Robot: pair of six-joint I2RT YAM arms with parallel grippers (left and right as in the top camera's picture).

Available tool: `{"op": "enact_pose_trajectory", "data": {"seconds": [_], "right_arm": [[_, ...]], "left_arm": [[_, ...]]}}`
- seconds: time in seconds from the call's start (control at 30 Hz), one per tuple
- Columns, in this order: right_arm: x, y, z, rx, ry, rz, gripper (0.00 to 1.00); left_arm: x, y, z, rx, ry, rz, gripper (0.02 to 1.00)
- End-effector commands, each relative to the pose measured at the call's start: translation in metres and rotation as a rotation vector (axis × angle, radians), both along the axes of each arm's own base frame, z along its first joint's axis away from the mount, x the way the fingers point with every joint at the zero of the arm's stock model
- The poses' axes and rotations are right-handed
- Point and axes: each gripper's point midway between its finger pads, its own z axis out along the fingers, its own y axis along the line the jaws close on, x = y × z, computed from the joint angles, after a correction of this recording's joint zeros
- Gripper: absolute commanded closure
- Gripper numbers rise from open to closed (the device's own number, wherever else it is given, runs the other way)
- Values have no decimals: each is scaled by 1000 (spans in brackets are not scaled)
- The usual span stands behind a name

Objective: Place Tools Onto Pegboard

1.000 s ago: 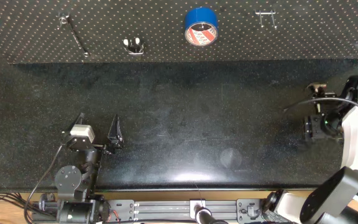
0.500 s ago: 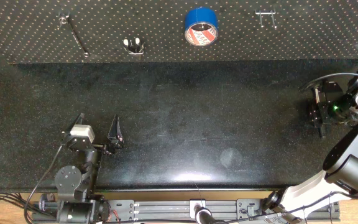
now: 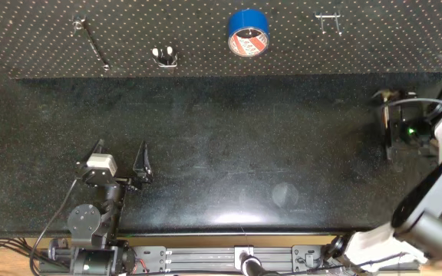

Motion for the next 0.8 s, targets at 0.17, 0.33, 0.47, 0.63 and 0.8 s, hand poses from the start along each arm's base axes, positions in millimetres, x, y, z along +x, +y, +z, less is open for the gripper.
{"op": "enact_pose_trajectory", "data": {"seconds": [0.17,0.33,0.47,0.63,0.8], "right_arm": [[47,142,160,56,-709,-27,925],[94,191,180,169,-857,29,925],[120,192,161,175,-864,30,925],[139,200,143,219,-873,69,925],[121,185,151,168,-914,62,25]], "left_arm": [[-1,-2,0,1,-2,-10,25],[-1,-1,0,2,-2,-9,25],[-1,-2,0,1,-2,-10,25],[-1,-2,0,1,-2,-10,23],[-1,-2,0,1,-2,-10,25]]}}
